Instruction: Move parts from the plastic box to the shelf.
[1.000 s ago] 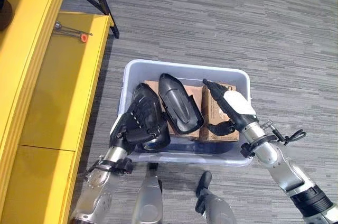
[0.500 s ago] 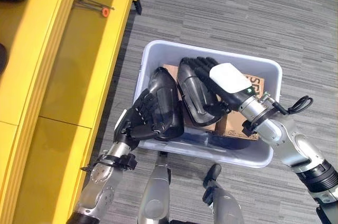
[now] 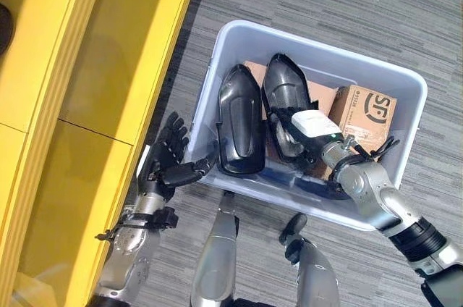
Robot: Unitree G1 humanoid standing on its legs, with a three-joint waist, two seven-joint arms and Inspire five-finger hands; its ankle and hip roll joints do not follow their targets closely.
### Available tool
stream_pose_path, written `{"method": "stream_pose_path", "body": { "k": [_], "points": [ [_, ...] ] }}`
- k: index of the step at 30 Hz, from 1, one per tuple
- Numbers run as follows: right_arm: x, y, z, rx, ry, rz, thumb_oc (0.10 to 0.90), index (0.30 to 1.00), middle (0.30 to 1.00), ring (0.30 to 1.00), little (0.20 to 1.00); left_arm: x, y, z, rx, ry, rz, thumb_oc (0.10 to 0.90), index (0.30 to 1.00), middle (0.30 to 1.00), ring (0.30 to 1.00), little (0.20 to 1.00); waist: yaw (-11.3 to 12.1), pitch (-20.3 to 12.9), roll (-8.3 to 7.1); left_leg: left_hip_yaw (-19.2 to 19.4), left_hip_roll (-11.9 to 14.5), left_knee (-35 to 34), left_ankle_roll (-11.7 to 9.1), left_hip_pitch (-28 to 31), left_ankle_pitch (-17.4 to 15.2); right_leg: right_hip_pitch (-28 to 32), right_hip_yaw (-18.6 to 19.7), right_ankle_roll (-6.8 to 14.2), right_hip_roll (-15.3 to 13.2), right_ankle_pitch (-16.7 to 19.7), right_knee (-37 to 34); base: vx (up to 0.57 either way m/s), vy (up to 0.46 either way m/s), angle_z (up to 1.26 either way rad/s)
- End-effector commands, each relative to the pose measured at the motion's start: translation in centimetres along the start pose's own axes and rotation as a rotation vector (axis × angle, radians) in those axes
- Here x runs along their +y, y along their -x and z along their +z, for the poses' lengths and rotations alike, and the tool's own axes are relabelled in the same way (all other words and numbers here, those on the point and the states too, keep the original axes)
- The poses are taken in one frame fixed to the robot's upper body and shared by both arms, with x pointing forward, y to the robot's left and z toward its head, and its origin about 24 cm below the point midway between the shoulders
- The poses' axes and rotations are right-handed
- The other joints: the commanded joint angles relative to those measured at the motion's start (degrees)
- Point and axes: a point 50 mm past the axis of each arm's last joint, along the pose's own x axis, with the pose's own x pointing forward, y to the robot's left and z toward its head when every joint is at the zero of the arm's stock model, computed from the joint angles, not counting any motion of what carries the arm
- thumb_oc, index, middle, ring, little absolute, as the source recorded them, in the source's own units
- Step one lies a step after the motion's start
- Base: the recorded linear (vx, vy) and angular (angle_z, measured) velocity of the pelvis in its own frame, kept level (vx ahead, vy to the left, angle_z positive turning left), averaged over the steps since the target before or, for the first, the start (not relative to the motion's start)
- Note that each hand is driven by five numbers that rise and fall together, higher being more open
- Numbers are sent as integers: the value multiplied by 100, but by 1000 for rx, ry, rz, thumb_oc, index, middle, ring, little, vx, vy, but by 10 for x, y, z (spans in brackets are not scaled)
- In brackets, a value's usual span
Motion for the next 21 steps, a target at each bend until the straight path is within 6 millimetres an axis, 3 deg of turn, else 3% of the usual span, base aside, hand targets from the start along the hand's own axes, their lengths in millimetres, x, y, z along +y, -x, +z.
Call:
{"method": "stream_pose_path", "body": {
  "k": [1, 8, 15, 21],
  "points": [
    [-40, 6, 10, -14, 90, -152, 900, 1000, 1000, 1000, 1000, -12, 0, 47, -260, -15, -81, 900, 1000, 1000, 1000, 1000, -100, -88, -69, 67, 232, -272, 47, 31, 106, -217, 388, -158, 148, 397, 17, 0, 0, 0],
    [-30, 18, 2, 64, 189, -160, 900, 1000, 1000, 1000, 1000, -12, 3, 45, -259, -8, -65, 900, 1000, 1000, 1000, 1000, -272, -88, -100, 206, 288, -261, 38, -54, 92, -404, 506, -151, 201, 411, 50, -5, 4, -2],
    [-39, 22, 1, 48, 275, -198, 900, 1000, 1000, 1000, 1000, -14, 4, 40, -235, 53, -42, 900, 1000, 1000, 1000, 1000, -383, -88, 73, 250, 258, -193, 50, -289, 82, -736, 593, -121, 143, 407, 172, -15, 68, -10],
    [-21, 24, 8, 12, 292, -150, 900, 1000, 1000, 1000, 1000, -22, 9, 37, -224, 67, -97, 900, 1000, 1000, 1000, 1000, -406, -88, 188, 261, 221, -211, 45, -465, 110, -1007, 609, -119, 88, 306, 405, -11, 33, -1]
  ]
}}
